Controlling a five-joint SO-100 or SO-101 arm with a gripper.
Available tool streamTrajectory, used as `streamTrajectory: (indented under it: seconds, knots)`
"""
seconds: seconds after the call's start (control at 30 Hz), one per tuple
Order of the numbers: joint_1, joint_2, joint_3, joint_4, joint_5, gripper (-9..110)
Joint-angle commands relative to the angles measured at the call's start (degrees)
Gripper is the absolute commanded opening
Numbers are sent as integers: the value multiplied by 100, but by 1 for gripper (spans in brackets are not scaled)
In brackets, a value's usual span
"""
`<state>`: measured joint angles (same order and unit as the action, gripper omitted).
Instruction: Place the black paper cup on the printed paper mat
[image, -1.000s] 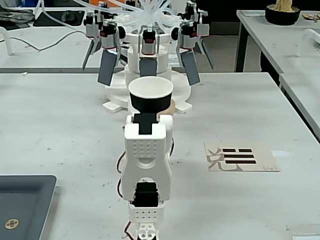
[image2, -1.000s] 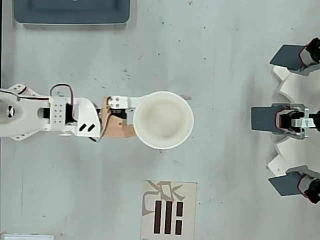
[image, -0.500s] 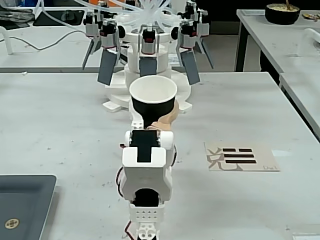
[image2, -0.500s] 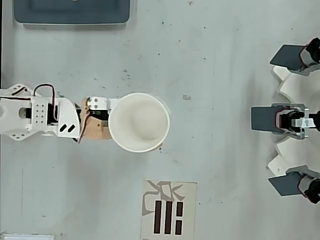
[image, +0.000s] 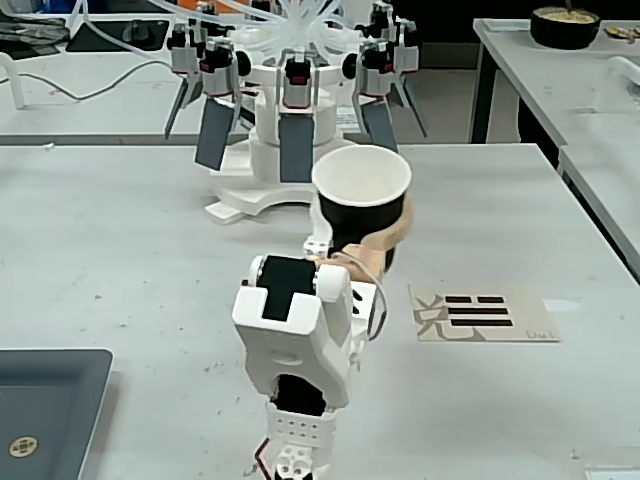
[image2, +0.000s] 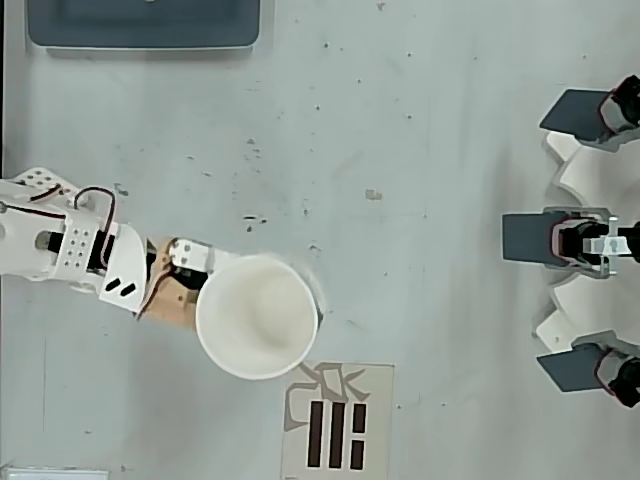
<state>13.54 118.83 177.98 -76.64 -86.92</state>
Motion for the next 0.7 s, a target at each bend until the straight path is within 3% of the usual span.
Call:
streamTrajectory:
  seconds: [0.0,0.67]
  knots:
    - [299,-202,-105,-202,26,8]
    - [1292,-2733,-2663,-237,88,7]
